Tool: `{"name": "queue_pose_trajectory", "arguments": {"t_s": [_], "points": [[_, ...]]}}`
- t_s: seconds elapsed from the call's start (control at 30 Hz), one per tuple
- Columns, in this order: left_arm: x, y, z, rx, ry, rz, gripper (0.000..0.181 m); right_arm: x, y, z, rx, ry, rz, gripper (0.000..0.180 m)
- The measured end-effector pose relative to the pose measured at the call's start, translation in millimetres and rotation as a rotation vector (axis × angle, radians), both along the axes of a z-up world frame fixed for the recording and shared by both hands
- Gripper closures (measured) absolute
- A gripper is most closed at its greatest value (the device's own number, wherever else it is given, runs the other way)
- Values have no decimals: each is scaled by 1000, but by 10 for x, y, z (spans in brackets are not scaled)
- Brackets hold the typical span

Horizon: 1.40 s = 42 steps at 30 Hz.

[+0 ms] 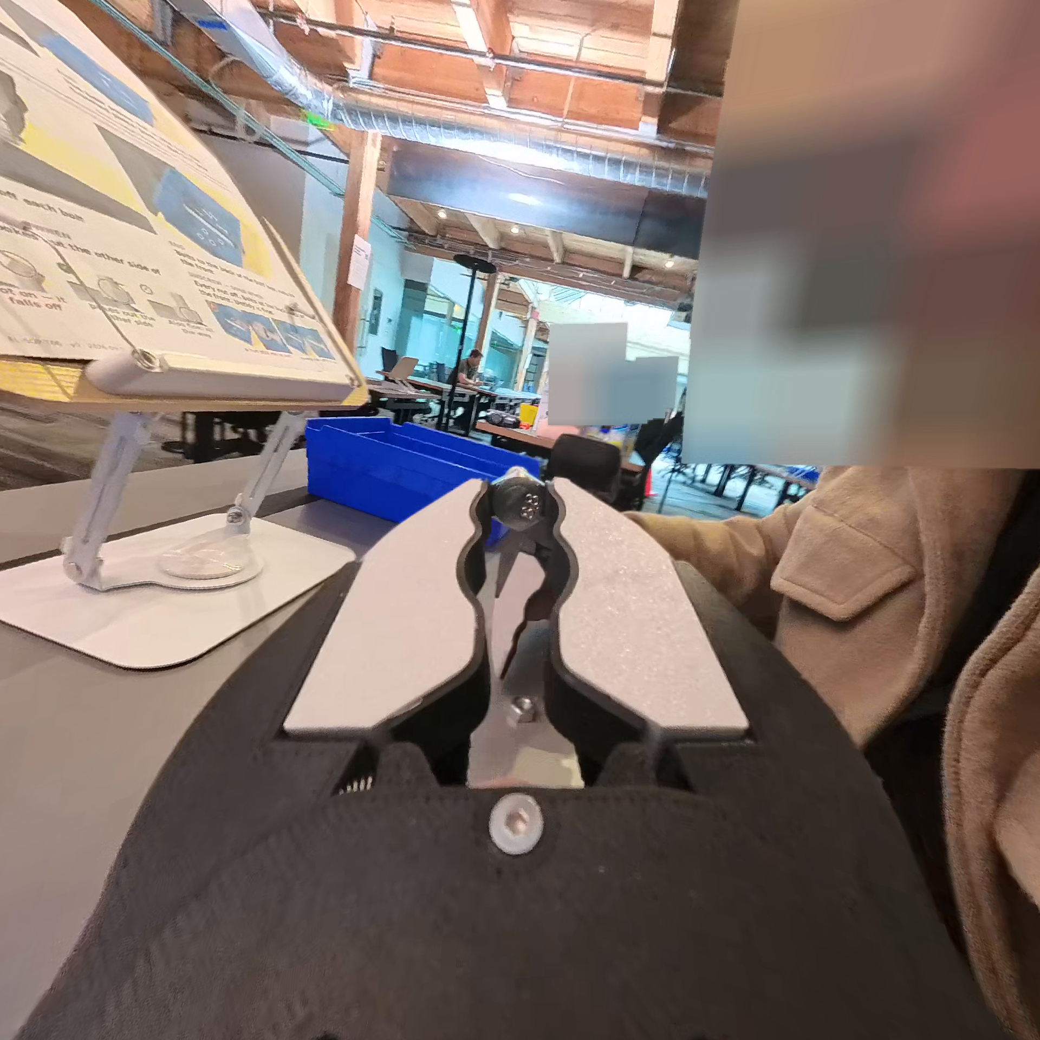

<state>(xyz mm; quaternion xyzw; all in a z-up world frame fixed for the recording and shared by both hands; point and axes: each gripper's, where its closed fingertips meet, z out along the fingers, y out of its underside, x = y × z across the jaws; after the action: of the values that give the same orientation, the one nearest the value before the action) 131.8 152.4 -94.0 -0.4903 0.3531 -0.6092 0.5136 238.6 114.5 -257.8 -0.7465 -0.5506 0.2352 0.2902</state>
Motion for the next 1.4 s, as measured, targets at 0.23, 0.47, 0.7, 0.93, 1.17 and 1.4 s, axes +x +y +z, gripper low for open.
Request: {"name": "queue_pose_trajectory", "arguments": {"t_s": [0.23,0.47,0.7,0.93,1.17,1.4], "points": [[134,-113,-116,305,230,177,164,-253,10,624,-51,384,-76,150],[402,-388,-89,543,316,164,164,-474,-92,1478,-370,971,-19,152],[508,-548,-27,575,271,102,164,-499,-128,1584,-491,1122,46,159],[557,-586,-16,559,237,71,164,-508,-186,1630,-441,1140,85,171],[544,-594,44,468,179,20,151,-466,-238,1680,-184,1034,130,170],[612,-627,45,296,122,-94,136,-401,-247,1723,71,890,144,170]]}}
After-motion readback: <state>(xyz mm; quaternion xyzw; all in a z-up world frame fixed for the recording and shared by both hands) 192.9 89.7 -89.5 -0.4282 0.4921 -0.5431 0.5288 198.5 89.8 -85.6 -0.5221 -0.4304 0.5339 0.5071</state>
